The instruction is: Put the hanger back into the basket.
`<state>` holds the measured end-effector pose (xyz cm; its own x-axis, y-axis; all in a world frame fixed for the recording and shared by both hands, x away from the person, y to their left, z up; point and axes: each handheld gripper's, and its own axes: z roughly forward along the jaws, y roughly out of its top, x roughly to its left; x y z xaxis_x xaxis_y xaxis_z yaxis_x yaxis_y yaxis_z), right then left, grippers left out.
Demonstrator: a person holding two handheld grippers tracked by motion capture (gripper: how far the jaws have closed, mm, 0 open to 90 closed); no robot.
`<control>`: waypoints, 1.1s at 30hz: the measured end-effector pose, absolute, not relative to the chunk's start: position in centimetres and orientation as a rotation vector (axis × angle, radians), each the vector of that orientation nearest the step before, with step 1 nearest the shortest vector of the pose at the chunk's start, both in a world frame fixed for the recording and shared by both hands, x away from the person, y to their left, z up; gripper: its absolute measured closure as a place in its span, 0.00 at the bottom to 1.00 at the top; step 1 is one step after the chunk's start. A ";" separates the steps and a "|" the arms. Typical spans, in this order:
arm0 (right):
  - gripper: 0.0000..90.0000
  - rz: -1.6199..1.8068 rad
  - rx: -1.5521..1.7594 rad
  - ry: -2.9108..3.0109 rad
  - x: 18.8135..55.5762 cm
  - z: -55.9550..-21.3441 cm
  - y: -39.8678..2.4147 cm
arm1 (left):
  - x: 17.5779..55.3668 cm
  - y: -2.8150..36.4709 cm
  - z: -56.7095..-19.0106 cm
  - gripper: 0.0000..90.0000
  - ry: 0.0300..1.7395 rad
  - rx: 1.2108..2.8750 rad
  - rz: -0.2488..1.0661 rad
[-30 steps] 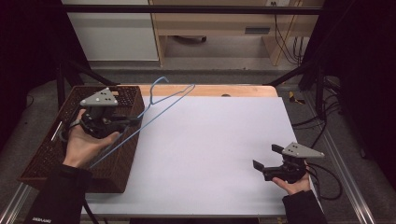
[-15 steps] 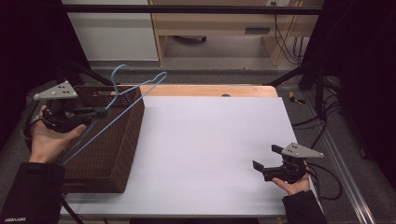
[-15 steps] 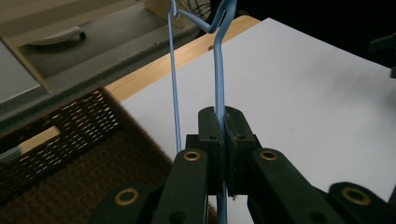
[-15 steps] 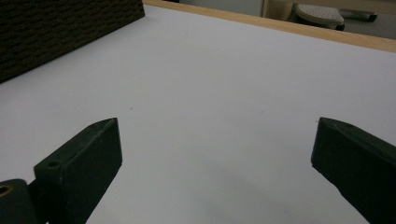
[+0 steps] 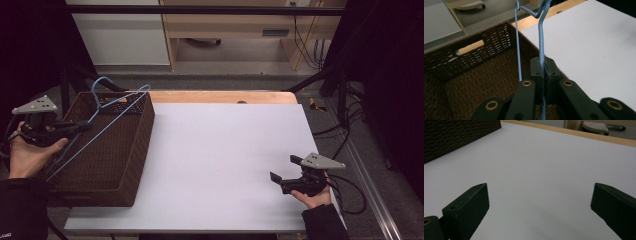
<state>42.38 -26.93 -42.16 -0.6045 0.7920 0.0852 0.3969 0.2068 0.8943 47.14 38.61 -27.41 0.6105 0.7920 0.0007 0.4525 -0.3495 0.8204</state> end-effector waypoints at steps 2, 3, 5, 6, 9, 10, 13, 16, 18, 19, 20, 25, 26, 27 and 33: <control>0.03 1.365 1.106 2.095 42.4 -42.2 -26.9 | 47.2 39.3 -27.9 0.97 0.995 1.998 0.513; 0.03 1.366 1.105 2.094 42.4 -42.2 -26.9 | 47.2 39.5 -28.2 0.97 1.004 1.992 0.513; 0.03 1.365 1.110 2.096 42.4 -42.2 -26.9 | 47.3 40.0 -28.9 0.97 1.026 1.990 0.515; 0.03 1.363 1.110 2.096 42.4 -42.2 -26.9 | 47.4 40.2 -29.2 0.97 1.038 1.992 0.522; 0.03 1.363 1.110 2.096 42.4 -42.2 -26.9 | 47.5 40.8 -30.5 0.97 1.077 1.999 0.522; 0.03 1.363 1.111 2.095 42.4 -42.2 -26.9 | 47.6 40.9 -31.0 0.97 1.090 2.001 0.518; 0.03 1.363 1.111 2.095 42.4 -42.2 -26.9 | 47.8 40.9 -32.5 0.97 1.118 2.005 0.515; 0.03 1.362 1.109 2.096 42.4 -42.2 -26.9 | 47.9 40.0 -33.1 0.96 1.122 2.044 0.548; 0.03 1.363 1.110 2.097 42.4 -42.2 -26.9 | 48.1 39.4 -33.2 0.96 1.115 2.061 0.541; 0.03 1.363 1.110 2.096 42.4 -42.2 -26.9 | 48.2 39.2 -33.4 0.96 1.113 2.074 0.548; 0.03 1.362 1.109 2.094 42.4 -42.2 -26.9 | 48.4 39.1 -33.5 0.96 1.116 2.084 0.541; 0.03 1.362 1.110 2.095 42.4 -42.2 -26.9 | 48.7 38.9 -33.4 0.96 1.115 2.086 0.567; 0.03 1.363 1.109 2.096 42.4 -42.2 -26.9 | 48.7 38.9 -33.2 0.96 1.107 2.088 0.578; 0.03 1.357 1.108 2.100 42.4 -42.2 -26.9 | 48.7 39.0 -33.1 0.96 1.099 2.080 0.574; 0.03 1.358 1.114 2.098 42.5 -42.3 -26.9 | 48.4 38.1 -32.0 0.97 1.003 2.084 0.572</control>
<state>42.46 -26.91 -42.33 -0.6011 0.7945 0.0859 0.4036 0.2091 0.8907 48.39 38.12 -31.95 0.5946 0.8007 0.0728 0.4700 -0.4196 0.7765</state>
